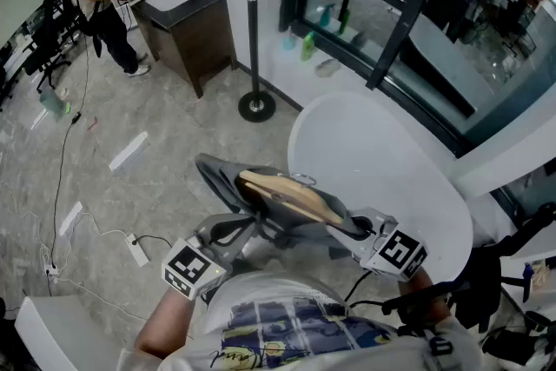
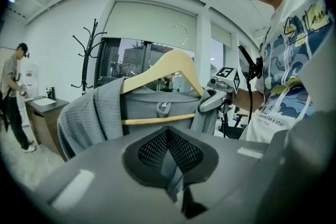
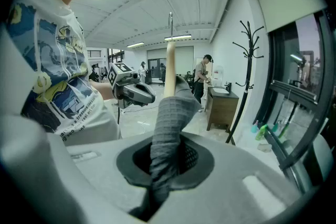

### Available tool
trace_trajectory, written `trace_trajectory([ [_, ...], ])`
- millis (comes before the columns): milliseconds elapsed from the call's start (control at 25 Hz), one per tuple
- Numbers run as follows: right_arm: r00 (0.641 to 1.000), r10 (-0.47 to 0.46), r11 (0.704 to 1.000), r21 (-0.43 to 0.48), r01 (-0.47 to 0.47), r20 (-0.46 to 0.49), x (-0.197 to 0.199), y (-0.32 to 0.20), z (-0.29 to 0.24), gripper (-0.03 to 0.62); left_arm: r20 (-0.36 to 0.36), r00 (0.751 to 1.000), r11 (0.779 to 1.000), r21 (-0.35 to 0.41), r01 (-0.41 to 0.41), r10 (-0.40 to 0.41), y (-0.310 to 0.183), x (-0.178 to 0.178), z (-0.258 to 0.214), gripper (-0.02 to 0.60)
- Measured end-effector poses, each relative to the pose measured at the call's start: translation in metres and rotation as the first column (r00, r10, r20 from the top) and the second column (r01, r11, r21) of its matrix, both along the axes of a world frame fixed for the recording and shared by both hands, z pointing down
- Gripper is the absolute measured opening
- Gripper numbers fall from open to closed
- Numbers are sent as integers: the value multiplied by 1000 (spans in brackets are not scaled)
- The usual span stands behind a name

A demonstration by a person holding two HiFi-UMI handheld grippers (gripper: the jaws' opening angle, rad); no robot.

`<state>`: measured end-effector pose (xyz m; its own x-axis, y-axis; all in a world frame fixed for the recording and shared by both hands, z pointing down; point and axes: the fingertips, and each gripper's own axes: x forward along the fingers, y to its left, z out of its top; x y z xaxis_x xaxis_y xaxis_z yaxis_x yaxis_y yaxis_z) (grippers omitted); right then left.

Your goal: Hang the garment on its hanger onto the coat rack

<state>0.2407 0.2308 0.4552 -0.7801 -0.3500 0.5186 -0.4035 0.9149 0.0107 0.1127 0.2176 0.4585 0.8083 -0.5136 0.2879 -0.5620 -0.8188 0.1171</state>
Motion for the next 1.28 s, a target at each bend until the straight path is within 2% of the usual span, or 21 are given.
trace_trajectory([
  [480,1000,-22,999,-23,22,15,2,0,3,9,8,1000,1000,-10,20,-20,9,4,-1,3],
  [760,999,-35,999,-17,35,20,-18,-32,1,9,-9,999,999,-16,45,-45,-4,-14,3,3],
  [1040,999,-33,999,-7,33,24,-41,-93,-6,9,-40,998,999,-20,44,-45,-53,-39,10,3],
  [1280,999,-33,999,20,33,16,-81,-169,-25,9,-49,998,999,-8,38,-38,-123,-83,3,3],
])
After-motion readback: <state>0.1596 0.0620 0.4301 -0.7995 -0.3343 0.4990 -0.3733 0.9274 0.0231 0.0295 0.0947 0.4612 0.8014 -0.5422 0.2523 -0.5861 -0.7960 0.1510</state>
